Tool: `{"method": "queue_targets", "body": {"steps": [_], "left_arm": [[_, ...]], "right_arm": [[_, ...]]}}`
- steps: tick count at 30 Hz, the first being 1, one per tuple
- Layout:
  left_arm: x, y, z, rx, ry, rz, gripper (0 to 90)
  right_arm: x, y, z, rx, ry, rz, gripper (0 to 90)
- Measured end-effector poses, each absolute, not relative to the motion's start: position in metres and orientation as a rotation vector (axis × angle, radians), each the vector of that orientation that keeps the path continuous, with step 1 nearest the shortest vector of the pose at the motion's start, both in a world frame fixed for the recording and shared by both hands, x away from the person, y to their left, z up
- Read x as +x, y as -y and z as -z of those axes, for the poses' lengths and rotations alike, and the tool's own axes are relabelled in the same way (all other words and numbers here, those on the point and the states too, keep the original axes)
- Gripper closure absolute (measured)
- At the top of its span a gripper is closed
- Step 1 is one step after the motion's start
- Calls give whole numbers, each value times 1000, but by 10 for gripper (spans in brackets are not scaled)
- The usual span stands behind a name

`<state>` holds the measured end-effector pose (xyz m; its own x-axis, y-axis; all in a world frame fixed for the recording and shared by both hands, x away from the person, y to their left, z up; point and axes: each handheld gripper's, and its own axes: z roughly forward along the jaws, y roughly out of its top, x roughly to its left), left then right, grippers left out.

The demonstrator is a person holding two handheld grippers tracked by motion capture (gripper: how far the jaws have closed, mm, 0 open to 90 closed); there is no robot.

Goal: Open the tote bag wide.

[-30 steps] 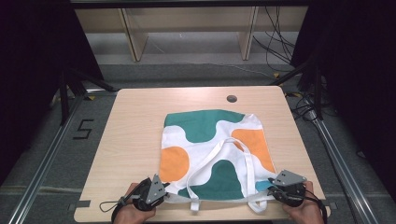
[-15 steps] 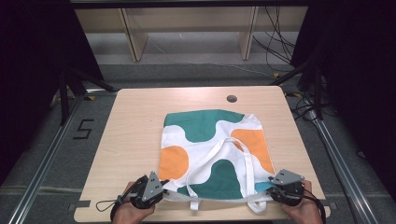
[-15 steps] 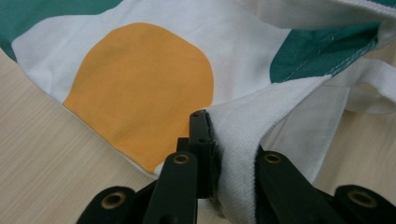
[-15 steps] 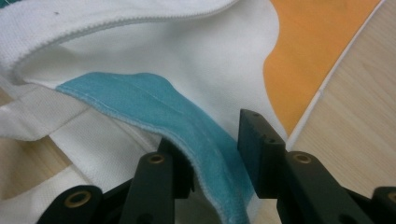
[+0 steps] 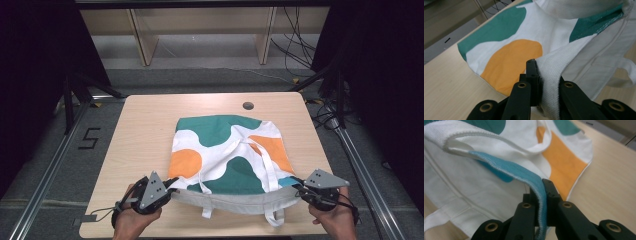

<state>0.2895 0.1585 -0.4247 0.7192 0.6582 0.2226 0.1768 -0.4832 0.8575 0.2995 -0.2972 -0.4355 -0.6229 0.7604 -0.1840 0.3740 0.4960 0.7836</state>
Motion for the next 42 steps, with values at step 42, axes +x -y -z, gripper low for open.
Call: {"method": "queue_targets", "body": {"steps": [42], "left_arm": [[330,-162,275,1693,-497,-859,863]], "right_arm": [[346,307,253,769,-1974,-1180,885]]}}
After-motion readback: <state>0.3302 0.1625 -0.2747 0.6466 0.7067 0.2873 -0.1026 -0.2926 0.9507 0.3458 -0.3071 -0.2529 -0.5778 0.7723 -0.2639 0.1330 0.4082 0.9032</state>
